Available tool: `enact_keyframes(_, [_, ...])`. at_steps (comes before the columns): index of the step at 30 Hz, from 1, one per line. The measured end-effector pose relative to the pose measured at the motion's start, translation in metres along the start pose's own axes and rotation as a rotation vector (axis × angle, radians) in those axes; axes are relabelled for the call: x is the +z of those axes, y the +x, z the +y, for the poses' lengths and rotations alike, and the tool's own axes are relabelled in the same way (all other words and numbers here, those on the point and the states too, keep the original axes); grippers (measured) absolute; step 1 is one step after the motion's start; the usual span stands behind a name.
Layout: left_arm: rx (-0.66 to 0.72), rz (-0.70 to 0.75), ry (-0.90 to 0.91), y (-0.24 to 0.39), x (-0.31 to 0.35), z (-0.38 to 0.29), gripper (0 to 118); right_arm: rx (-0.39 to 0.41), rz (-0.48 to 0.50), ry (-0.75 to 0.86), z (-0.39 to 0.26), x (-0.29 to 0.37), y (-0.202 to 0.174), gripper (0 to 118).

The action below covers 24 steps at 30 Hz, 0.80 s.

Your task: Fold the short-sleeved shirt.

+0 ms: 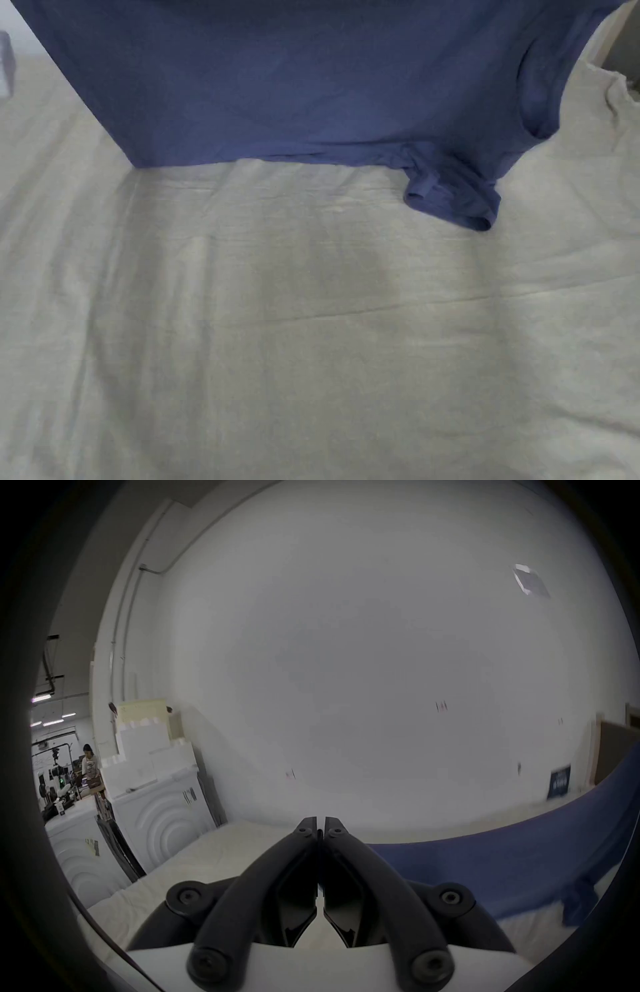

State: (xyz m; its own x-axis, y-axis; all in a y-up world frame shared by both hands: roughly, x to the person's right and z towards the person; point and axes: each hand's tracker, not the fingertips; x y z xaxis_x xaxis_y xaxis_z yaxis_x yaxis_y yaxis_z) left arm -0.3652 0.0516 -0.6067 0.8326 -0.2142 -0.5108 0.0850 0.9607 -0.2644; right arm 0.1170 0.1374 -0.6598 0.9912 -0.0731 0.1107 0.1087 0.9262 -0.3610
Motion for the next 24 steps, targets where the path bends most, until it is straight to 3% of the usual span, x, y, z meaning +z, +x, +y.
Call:
enact_keyframes(10, [-0.008, -0.057, -0.314, 0.010, 0.008, -0.169, 0, -0.089, -0.028, -0.374, -0.209, -0.059, 0.049, 3])
enact_keyframes(13, [-0.001, -0.086, -0.396, 0.006, 0.024, -0.206, 0, -0.004, -0.033, -0.460, -0.264, -0.019, 0.046, 3])
enact_keyframes(20, [0.008, -0.132, -0.526, -0.018, 0.088, -0.253, 0, -0.078, -0.024, -0.598, -0.341, 0.012, 0.077, 3])
enact_keyframes(24, [0.054, -0.117, -0.561, -0.050, 0.136, -0.261, 0, -0.017, -0.007, -0.620, -0.357, 0.051, 0.091, 3])
